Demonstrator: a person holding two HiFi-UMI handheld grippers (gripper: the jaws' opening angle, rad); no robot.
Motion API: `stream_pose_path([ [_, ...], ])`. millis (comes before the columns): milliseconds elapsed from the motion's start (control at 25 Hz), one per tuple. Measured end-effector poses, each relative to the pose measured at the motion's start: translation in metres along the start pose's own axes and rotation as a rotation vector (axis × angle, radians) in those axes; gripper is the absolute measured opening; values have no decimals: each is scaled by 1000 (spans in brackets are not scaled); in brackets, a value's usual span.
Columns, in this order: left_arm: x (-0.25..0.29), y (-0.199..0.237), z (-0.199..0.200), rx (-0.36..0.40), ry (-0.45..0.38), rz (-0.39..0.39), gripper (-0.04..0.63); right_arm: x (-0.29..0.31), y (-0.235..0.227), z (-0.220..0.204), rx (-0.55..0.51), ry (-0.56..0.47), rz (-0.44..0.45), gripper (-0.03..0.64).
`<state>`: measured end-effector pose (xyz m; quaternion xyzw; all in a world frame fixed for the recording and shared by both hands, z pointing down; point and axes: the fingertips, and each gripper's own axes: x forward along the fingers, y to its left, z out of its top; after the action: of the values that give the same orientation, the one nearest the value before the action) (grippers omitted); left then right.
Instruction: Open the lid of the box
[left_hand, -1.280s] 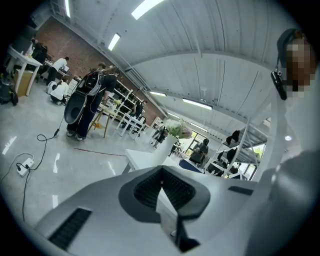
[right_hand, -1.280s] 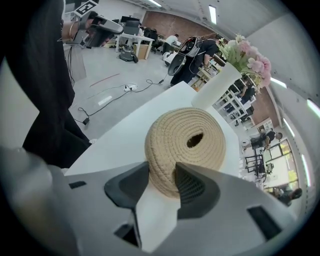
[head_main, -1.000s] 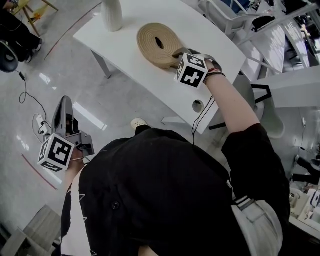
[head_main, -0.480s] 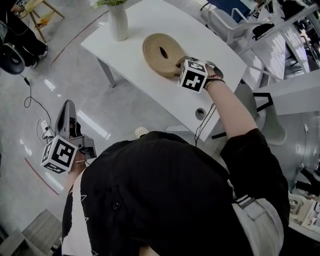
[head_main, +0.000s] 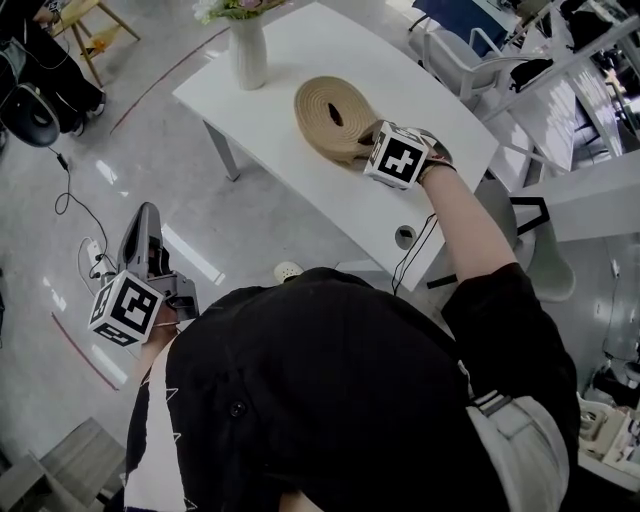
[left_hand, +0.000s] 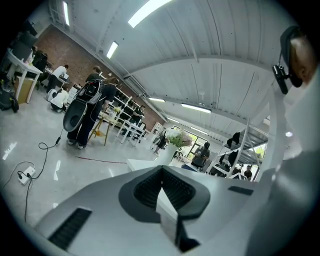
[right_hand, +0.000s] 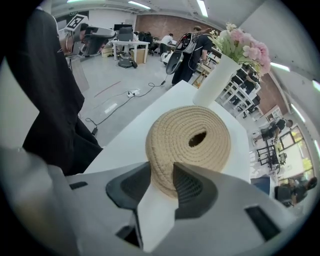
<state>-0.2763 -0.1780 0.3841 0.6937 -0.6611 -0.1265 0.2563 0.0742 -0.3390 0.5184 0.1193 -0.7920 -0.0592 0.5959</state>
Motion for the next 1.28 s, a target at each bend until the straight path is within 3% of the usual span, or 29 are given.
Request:
stream_pose_path([
  [960, -7, 1, -3, -17, -8, 10, 9, -15, 4, 13, 226, -210, -14, 137],
  [1280, -9, 4, -6, -23, -7, 11, 9, -16, 4, 21, 357, -286, -47, 137],
])
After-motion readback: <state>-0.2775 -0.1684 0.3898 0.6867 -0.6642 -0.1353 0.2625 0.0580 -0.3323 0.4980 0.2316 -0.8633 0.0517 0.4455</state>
